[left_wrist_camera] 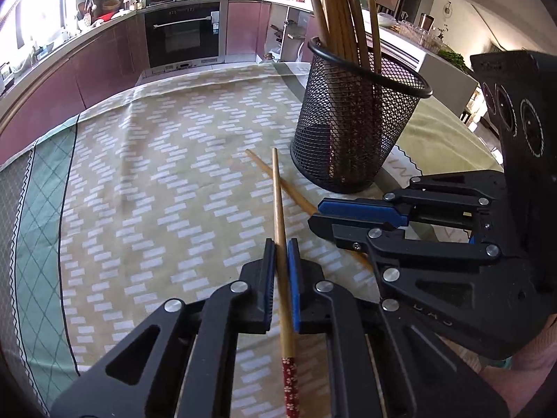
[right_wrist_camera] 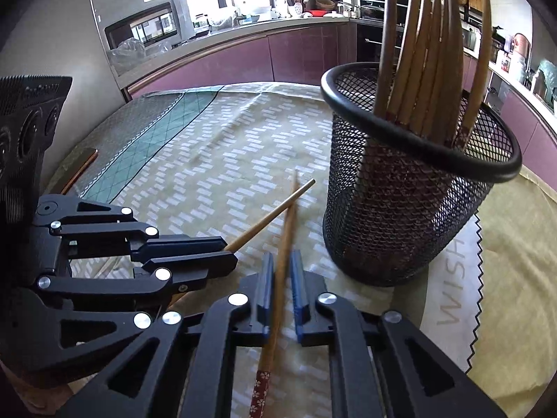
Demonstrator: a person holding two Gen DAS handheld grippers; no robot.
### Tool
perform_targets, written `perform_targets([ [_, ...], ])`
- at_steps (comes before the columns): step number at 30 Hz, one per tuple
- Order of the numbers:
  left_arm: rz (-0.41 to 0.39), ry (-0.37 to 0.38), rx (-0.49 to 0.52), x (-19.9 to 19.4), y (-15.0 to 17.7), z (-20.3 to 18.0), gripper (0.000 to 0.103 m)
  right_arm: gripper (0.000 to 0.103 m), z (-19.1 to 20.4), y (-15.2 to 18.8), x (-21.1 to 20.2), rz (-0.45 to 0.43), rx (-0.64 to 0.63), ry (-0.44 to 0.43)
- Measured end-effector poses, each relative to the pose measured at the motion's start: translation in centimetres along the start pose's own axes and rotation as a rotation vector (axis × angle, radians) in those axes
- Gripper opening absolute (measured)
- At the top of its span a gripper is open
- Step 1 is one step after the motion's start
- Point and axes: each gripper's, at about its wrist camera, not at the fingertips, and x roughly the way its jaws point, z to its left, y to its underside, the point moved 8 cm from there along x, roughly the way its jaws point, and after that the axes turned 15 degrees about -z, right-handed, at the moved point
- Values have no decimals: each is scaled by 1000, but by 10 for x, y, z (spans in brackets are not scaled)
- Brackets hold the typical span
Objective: Organize utensils
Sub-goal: 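Lift the left tool's chopstick off the cloth while the right tool lifts its own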
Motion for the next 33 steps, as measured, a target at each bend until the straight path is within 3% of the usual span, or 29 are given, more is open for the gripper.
perform_targets([
  [19, -77, 4, -64, -33, -10, 12, 8, 6, -7, 10, -28, -36, 107, -75],
  [33, -106, 16, -105, -54, -11, 18, 8, 6, 0, 2, -58, -118, 155, -147],
])
